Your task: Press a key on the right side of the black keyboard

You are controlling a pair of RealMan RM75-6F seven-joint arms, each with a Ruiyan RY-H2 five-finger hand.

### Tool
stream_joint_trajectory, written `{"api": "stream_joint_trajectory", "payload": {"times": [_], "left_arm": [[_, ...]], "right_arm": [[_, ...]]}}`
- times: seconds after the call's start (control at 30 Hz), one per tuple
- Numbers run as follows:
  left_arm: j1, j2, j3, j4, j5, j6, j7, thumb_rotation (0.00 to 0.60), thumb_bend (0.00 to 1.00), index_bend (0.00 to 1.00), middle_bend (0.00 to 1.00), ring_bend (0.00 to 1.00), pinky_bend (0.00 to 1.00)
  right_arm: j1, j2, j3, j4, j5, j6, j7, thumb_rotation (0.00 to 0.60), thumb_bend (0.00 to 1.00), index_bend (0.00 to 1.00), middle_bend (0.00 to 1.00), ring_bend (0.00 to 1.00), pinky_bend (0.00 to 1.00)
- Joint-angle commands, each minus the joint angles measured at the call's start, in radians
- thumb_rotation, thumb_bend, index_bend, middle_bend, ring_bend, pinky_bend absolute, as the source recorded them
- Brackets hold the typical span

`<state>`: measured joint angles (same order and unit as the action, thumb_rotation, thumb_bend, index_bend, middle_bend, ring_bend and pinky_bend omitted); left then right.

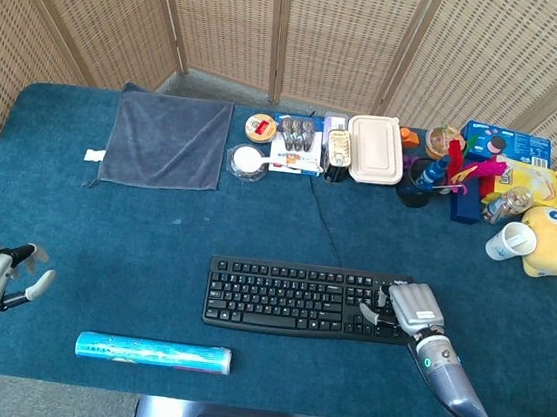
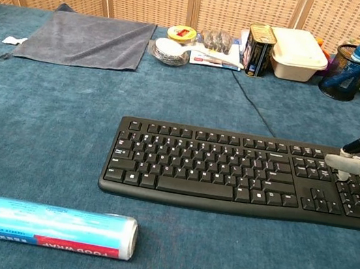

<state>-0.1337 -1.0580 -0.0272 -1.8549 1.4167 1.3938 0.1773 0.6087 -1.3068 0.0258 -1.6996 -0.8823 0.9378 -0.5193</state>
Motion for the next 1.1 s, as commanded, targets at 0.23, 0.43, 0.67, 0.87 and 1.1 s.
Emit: {"api": "stream_joint_trajectory", "payload": {"times": [0.23,0.43,0.67,0.87,1.1], "left_arm": [[0.003,-0.001,0.001,0.008,0.004,0.004,-0.010,0.000,0.22,0.41,0.53,0.59,0.39],[0.002,-0.005,0.001,0.010,0.008,0.004,-0.014,0.000,0.22,0.41,0.53,0.59,0.39],[0.010,-0.005,0.006,0.008,0.019,0.017,-0.025,0.000,0.22,0.41,0.53,0.59,0.39],[0.028,0.002,0.018,0.003,0.028,0.035,-0.029,0.000,0.22,0.41,0.53,0.59,0.39],[0.041,0.002,0.026,0.005,0.031,0.044,-0.034,0.000,0.22,0.41,0.53,0.59,0.39]], "right_arm": [[0.000,0.012,-0.003,-0.026,-0.008,0.024,-0.006,0.000,0.36,0.40,0.89,1.00,0.80],[-0.020,0.079,0.007,-0.123,-0.063,0.094,0.005,0.000,0.36,0.40,0.89,0.99,0.80],[-0.111,0.201,0.013,-0.241,-0.191,0.245,0.102,0.000,0.36,0.40,0.81,0.95,0.79],[-0.211,0.220,0.000,-0.210,-0.359,0.377,0.258,0.000,0.36,0.40,0.65,0.75,0.70],[-0.299,0.193,-0.015,-0.129,-0.470,0.485,0.361,0.000,0.36,0.40,0.54,0.60,0.57]]}}
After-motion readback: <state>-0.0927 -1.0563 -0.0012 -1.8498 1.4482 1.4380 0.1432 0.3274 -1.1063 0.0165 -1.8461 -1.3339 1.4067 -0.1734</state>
